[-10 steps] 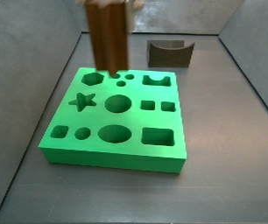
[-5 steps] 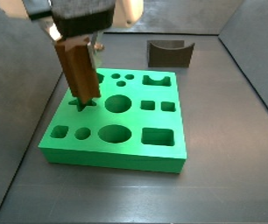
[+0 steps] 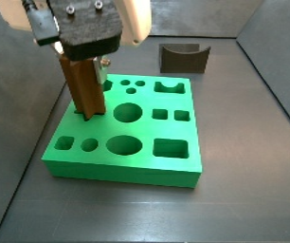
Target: Insert the star object.
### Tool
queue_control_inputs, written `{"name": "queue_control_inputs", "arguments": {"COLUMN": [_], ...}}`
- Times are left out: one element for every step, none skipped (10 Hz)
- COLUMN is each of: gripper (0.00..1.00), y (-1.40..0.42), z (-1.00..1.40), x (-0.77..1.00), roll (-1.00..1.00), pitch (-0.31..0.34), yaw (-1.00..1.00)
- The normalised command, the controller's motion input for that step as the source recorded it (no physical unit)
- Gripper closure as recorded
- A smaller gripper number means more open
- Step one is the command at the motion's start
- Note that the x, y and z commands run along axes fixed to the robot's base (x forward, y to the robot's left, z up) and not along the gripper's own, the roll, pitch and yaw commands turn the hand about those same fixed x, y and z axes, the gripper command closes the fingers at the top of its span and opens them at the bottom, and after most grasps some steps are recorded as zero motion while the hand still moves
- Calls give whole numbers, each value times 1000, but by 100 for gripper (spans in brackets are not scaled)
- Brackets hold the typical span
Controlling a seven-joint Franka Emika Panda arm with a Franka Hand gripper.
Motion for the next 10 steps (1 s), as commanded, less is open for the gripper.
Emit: {"name": "queue_control_inputs", "arguments": {"gripper": [100, 100, 100, 100, 100, 100, 100, 100, 100, 100], "y": [0, 0, 0, 0, 0, -6, -23, -40, -49, -71], "z": [-257, -249, -309, -306, -340, -446, -569, -620, -726, -866], "x": [0, 0, 0, -249, -111, 9, 254, 260, 240, 146], "roll": [91, 123, 139, 201, 197, 146, 140, 164, 206, 234], "pitch": [34, 40, 17, 0, 0, 0, 66, 63, 43, 0], "yaw": [0, 0, 0, 51, 186, 171, 86, 37, 20, 31]}}
